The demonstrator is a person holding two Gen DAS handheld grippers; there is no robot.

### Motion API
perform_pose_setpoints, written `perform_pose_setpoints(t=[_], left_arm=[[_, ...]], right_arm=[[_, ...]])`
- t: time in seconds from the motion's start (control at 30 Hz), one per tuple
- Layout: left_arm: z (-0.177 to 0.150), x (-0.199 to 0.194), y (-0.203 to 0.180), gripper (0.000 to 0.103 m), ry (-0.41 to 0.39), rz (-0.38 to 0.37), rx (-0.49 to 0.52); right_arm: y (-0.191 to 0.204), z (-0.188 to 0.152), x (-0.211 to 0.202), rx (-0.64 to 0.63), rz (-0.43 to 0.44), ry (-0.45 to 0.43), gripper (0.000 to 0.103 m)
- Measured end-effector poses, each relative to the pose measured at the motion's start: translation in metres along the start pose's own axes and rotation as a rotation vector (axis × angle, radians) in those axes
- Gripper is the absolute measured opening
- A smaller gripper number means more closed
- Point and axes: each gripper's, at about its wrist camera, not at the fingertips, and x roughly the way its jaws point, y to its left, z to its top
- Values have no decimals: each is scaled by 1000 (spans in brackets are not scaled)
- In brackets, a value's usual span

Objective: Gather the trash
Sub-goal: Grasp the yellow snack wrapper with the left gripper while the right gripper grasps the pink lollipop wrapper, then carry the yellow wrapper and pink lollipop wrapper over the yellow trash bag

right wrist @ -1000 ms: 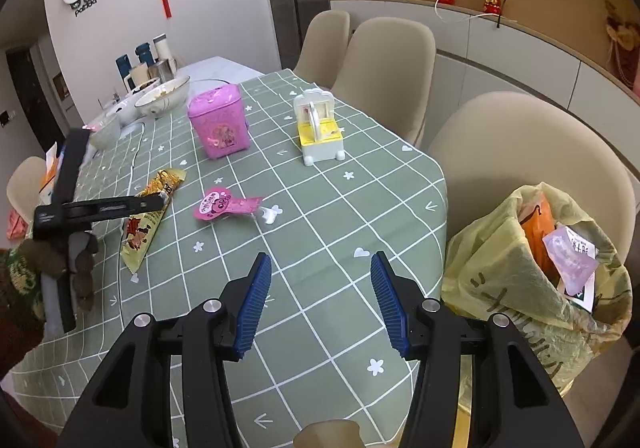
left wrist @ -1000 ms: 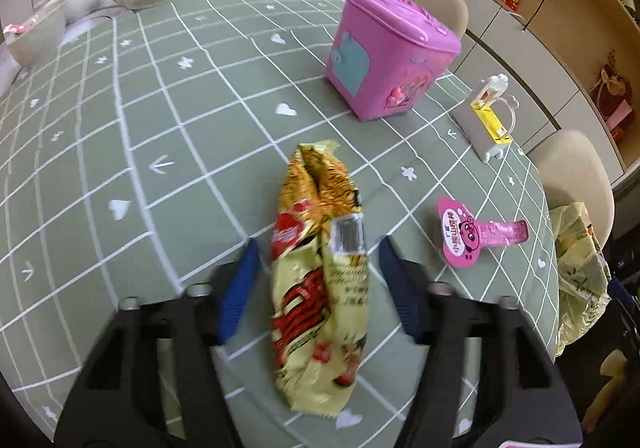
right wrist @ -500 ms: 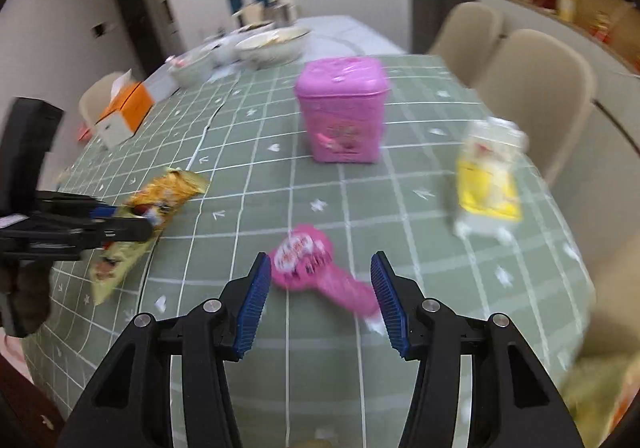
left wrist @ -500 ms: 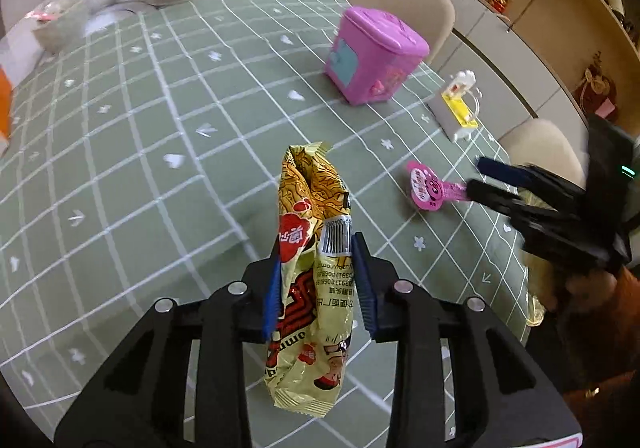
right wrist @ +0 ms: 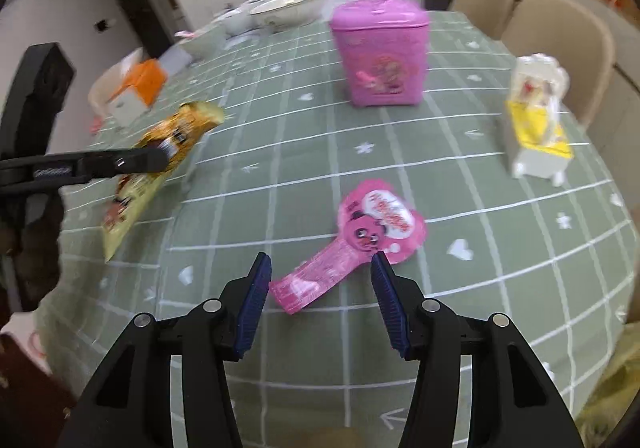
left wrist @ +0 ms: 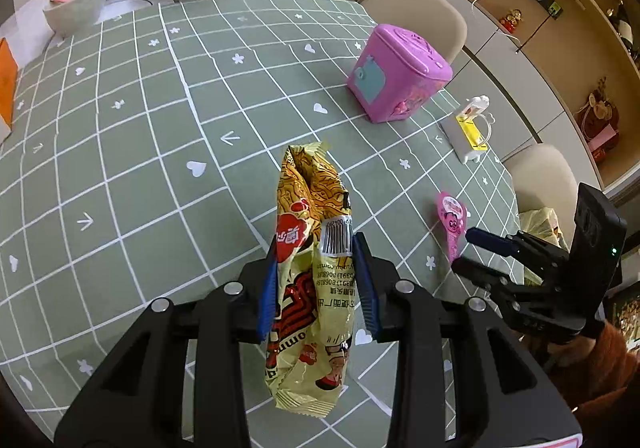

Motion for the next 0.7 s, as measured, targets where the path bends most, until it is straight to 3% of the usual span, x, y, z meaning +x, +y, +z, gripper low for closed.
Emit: perform_pose_setpoints(t=[0.13,0.3,0.5,0.7], left_arm=[[-4,0,-2,32,-5,-27,-8],[-8,2,1,32,4,-41,-13],[-10,-2,-1,32,-6,-46,-2],[-8,-21,-22,32,-53,-59,45]], right_arm=[[-8,4,7,169,-93,-38,49],[-1,15,23,134,-236,-55,49],[-1,25,33,86,-252,-46,48],[12,20,-34,79,-241,-167,47]])
